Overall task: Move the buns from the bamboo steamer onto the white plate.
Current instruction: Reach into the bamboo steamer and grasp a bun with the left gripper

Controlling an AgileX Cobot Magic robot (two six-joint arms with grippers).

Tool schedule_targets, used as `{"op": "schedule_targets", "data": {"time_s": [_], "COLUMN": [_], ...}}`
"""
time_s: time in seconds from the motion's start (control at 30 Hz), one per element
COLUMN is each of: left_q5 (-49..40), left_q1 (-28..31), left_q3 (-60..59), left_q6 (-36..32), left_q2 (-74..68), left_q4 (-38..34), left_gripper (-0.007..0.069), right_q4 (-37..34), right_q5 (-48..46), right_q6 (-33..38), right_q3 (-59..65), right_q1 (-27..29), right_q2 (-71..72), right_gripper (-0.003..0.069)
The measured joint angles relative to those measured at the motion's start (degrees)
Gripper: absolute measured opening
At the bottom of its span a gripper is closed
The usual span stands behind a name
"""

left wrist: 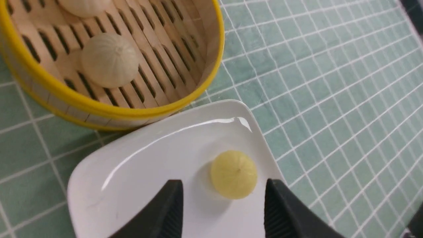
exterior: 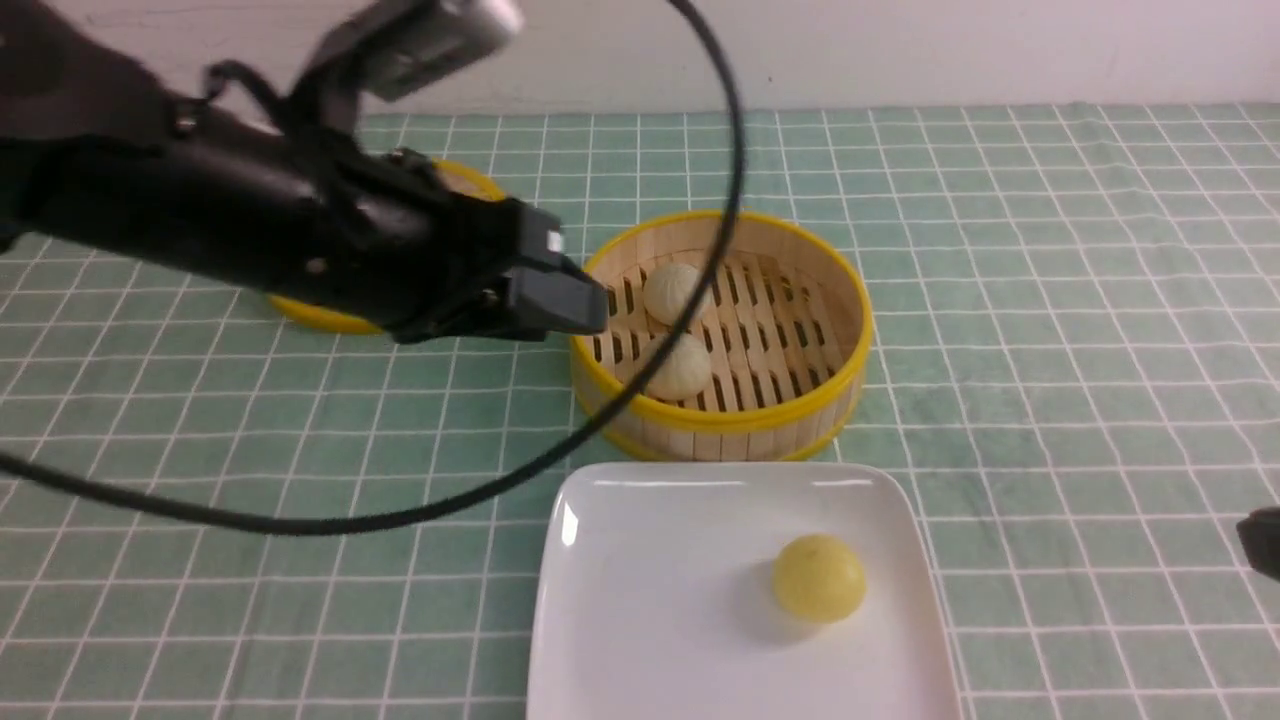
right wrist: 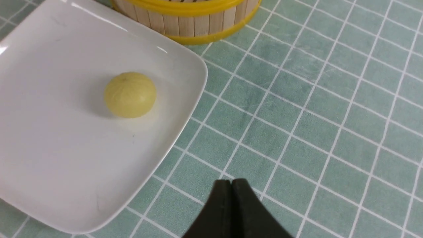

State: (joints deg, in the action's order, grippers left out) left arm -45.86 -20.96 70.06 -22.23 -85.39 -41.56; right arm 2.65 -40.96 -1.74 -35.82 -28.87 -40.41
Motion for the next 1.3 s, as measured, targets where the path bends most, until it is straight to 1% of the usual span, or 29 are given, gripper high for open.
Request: {"op": "schedule_targets", "data": {"time_s": [0.03,0.07,0.1,0.27,0.3,0.33,0.47,0.6,0.67,0.87,1.03,1.1,1.13,1.2,1.23,1.27,1.3], "left_q5": [0.6,1.4,1.7,1.9,1.9,1.9,1.9,3.9,4.6,7.1,10.9,11.5,11.5,10.9,10.1,9.6,8.2], "left_q1": [-1.2,-3.5,-4.8,-11.1,-11.3,-12.3,-13.2,-13.2,-13.2,-13.2,-13.1,-13.1,-13.1,-13.1,-13.1,-13.1,-13.1], "left_q3": [1.3,4.1,6.0,16.7,17.0,19.5,23.0,23.8,23.8,23.9,23.9,23.9,23.9,24.1,24.5,24.6,25.0], "left_q6": [0.7,2.6,4.2,16.0,16.5,20.1,27.4,30.8,31.5,32.0,32.1,32.1,32.1,32.1,32.1,32.1,32.1], "left_q2": [-1.1,-4.8,-6.3,-17.6,-18.4,-21.1,-25.4,-27.1,-27.9,-31.7,-34.8,-35.5,-35.7,-35.8,-35.6,-35.4,-34.9], "left_q4": [1.5,5.5,7.3,22.1,23.3,27.2,36.4,42.5,43.7,43.7,41.6,40.7,40.4,39.1,38.4,38.2,37.9], "left_gripper": [0.0360,0.0359,0.0359,0.0377,0.0380,0.0395,0.0426,0.0433,0.0433,0.0433,0.0430,0.0407,0.0393,0.0300,0.0236,0.0202,0.0144], "right_q4": [0.0,0.1,0.1,0.2,0.3,0.4,0.6,0.6,0.6,0.6,0.7,0.7,0.7,0.7,0.7,0.7,0.7], "right_q5": [1.2,3.0,3.9,7.3,7.3,7.4,7.5,7.5,7.7,7.9,7.9,7.9,7.9,7.9,7.9,7.9,7.9], "right_q6": [0.0,0.0,0.0,0.0,0.0,0.0,0.0,0.0,0.0,0.0,0.0,0.0,0.0,0.0,0.0,0.0,0.0], "right_q3": [1.3,3.1,3.5,4.9,4.9,5.0,5.0,5.0,5.0,5.0,5.0,5.0,5.0,5.0,5.0,5.0,5.0], "right_q1": [0.0,0.0,0.0,0.0,0.0,0.0,0.0,0.0,0.0,0.0,0.0,0.0,0.0,0.0,0.0,0.0,0.0], "right_q2": [0.3,0.5,0.5,0.6,0.6,0.7,0.8,0.8,0.8,0.8,0.8,0.8,0.8,0.8,0.8,0.8,0.8], "right_gripper": [-0.0008,-0.0006,-0.0006,-0.0002,-0.0001,-0.0001,0.0001,0.0001,0.0003,0.0007,0.0013,0.0015,0.0015,0.0017,0.0018,0.0019,0.0020]}}
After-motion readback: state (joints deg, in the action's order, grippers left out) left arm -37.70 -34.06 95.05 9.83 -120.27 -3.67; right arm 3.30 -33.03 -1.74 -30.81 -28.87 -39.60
